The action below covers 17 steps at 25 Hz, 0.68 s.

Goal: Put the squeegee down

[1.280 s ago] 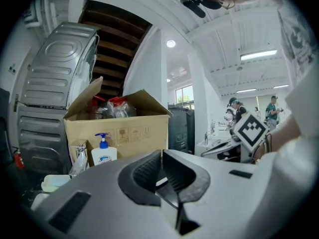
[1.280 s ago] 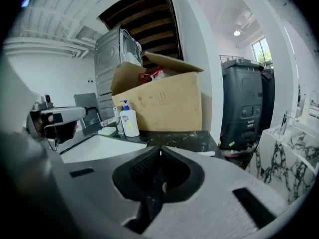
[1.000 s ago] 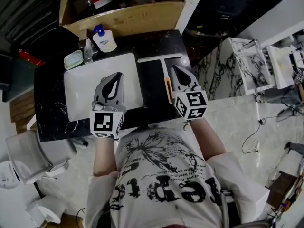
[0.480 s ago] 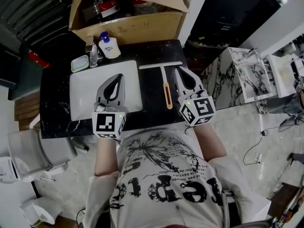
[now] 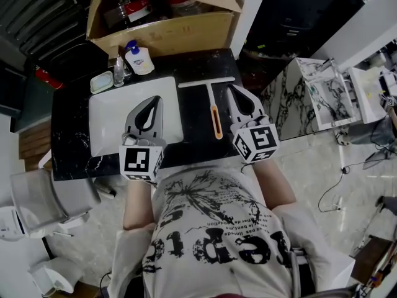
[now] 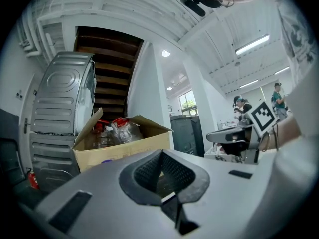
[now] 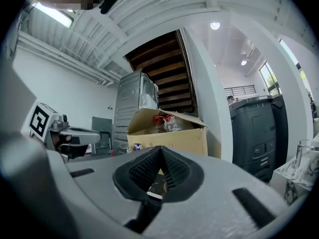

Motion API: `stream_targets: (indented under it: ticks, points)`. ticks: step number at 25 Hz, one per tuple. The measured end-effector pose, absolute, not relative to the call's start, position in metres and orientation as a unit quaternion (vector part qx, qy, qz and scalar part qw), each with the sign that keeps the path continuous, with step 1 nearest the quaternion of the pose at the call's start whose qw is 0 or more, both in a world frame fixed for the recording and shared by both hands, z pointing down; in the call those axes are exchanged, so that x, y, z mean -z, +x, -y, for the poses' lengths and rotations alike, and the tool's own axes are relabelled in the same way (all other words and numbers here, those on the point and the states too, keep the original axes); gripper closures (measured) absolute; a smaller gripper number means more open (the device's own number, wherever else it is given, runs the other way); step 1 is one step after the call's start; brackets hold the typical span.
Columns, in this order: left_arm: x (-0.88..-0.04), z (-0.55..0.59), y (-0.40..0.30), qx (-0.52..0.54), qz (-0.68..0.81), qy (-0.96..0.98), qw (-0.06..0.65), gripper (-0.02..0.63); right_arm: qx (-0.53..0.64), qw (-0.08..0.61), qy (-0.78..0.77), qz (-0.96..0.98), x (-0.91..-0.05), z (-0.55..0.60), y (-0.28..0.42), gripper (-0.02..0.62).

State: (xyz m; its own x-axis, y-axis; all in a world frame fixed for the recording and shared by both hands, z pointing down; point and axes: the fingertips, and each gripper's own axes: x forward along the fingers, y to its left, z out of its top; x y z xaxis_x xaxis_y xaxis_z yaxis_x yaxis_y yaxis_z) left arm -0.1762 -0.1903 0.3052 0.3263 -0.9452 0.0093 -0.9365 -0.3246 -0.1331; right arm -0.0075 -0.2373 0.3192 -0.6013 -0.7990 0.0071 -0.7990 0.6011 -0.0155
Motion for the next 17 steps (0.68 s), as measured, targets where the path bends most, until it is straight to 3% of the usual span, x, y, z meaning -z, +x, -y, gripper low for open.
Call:
stream_targets:
  ticks: [17]
  points:
    - [-0.3029,0.1873,-0.1769,0.04,-0.586,-0.808,0.04,0.595,-0.018,-0.002,-0.442,-0.897,-0.3193,0.2278,-0.0149,0.603]
